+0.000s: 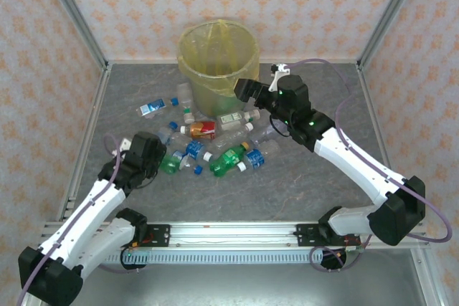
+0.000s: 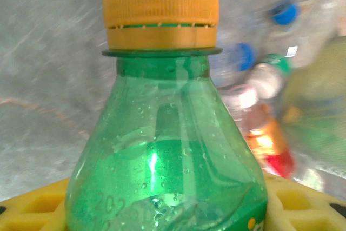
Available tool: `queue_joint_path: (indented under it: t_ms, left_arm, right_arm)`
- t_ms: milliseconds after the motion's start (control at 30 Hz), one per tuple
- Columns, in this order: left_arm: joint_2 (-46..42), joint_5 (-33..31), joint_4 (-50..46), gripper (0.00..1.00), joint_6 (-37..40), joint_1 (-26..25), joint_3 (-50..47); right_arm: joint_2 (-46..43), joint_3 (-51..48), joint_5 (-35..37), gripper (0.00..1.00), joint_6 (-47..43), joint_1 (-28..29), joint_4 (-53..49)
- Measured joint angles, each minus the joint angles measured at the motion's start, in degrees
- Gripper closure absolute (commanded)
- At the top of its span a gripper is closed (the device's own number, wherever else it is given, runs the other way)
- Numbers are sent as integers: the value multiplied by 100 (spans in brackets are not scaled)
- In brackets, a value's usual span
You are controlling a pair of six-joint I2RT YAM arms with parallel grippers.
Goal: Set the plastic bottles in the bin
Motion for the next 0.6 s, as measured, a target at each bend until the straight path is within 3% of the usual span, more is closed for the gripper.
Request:
queue_joint_path:
  t_ms: [300,600]
  left_arm:
    - [1513,-662,144,44,1467,0,2581]
    - [3119,-857,603,46,2721,-7,4763]
  right_arm:
    - [-129,4,94,0,-20,28,-118]
    - [-422,4,334,0,-42,48,-306]
